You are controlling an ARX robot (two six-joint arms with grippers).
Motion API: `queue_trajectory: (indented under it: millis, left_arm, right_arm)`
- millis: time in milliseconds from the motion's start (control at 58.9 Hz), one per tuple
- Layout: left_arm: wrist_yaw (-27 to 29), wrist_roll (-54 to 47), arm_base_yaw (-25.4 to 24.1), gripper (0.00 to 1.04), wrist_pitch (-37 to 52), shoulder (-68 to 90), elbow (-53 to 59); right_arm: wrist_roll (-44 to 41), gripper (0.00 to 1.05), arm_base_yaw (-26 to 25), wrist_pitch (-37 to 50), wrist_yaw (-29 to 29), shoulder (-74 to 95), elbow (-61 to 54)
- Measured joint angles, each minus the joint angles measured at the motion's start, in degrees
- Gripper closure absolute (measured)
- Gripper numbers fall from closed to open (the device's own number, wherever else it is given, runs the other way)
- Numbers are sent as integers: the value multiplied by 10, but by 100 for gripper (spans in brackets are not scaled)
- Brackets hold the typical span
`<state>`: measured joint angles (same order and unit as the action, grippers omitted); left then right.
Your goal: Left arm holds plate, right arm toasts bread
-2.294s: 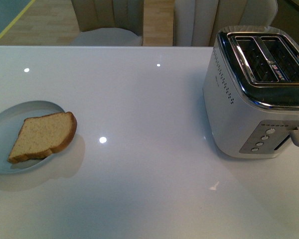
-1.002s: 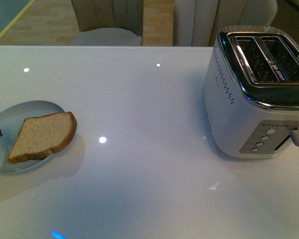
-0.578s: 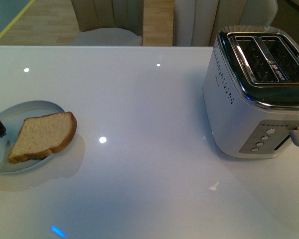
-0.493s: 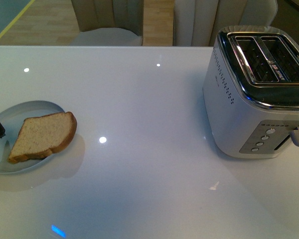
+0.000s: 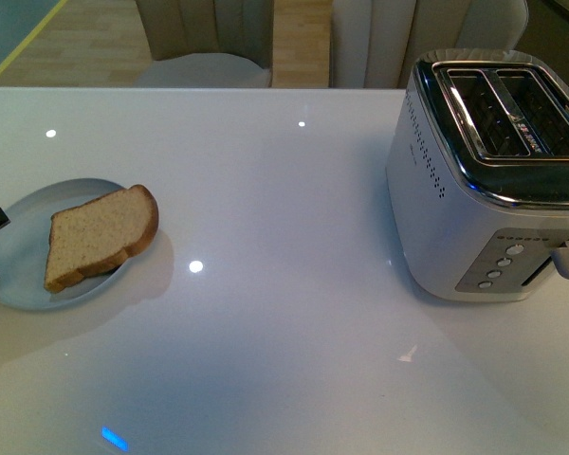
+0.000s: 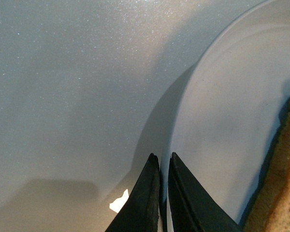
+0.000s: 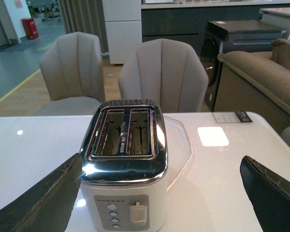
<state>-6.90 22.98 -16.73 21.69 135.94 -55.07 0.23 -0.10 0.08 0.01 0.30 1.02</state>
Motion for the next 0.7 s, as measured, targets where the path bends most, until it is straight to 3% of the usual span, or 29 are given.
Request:
queue_trajectory:
  millis: [306, 697]
  left_arm:
    - [-31, 36, -18, 102, 15, -42, 47]
    - [-85, 59, -13, 102, -26, -245, 113]
  right_arm:
    - [0, 9, 0, 0, 0, 0, 0]
    - [0, 9, 0, 0, 0, 0, 0]
